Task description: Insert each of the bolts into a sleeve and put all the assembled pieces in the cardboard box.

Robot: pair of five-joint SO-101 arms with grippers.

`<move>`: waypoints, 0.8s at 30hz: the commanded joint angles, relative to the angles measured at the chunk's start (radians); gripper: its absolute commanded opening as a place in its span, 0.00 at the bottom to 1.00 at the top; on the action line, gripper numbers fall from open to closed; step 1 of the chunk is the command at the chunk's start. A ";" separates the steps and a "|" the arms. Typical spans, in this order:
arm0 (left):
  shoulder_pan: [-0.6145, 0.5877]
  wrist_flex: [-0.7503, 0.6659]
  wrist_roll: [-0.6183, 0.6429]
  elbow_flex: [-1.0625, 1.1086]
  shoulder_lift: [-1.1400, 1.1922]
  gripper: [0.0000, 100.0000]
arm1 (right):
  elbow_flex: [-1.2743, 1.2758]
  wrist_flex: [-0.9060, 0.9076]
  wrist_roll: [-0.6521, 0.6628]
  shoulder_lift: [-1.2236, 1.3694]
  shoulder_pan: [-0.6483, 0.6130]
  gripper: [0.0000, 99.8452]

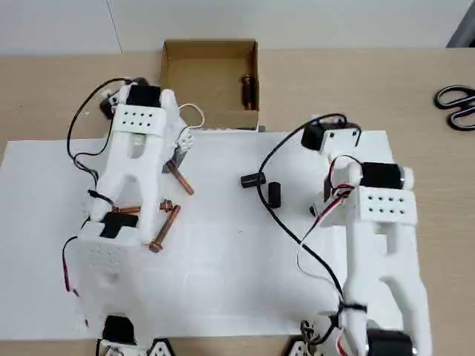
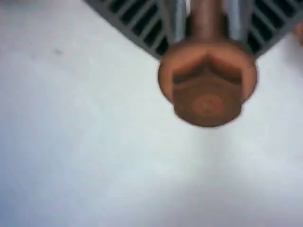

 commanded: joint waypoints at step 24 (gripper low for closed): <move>0.164 0.023 -0.408 0.174 -0.934 0.01 | -0.058 0.242 0.092 -0.357 0.008 0.00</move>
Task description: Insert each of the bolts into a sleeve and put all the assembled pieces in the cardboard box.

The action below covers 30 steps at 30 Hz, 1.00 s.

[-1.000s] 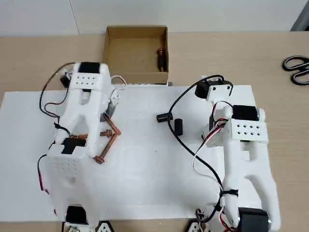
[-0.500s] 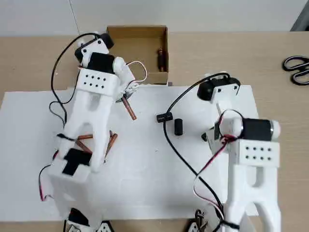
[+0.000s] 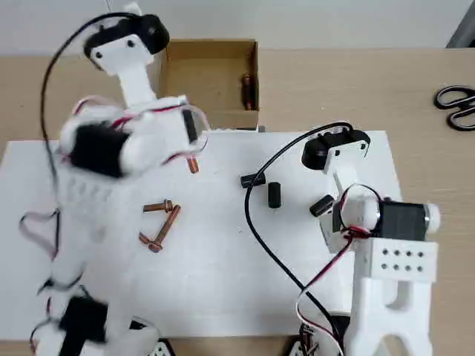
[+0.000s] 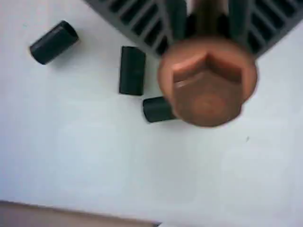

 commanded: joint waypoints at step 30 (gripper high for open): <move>-0.189 -0.598 -0.453 1.331 -1.358 0.01 | 0.689 -0.429 -0.137 -1.046 -0.311 0.00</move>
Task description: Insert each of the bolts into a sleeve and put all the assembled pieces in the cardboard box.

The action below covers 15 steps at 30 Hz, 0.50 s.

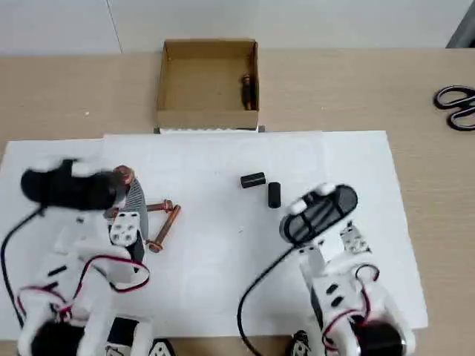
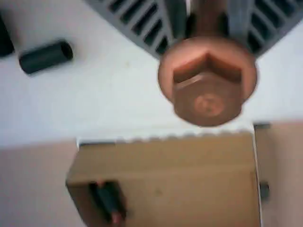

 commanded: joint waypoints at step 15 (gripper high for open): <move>-0.012 -0.453 0.210 0.394 -0.327 0.01 | 0.256 -0.335 -0.192 -0.073 -0.113 0.00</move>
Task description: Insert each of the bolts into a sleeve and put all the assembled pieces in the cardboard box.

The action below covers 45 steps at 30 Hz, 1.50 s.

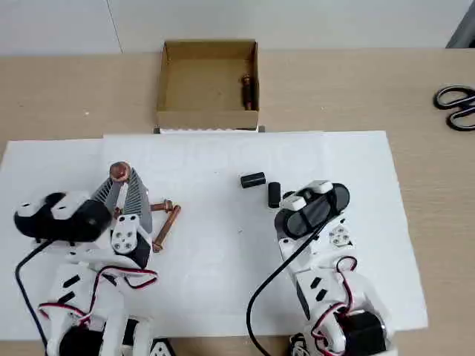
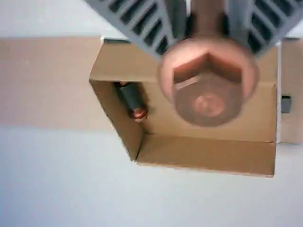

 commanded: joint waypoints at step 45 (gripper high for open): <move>0.338 -0.104 0.229 0.143 -0.012 0.01 | 0.229 -0.285 -0.075 -0.005 -0.387 0.00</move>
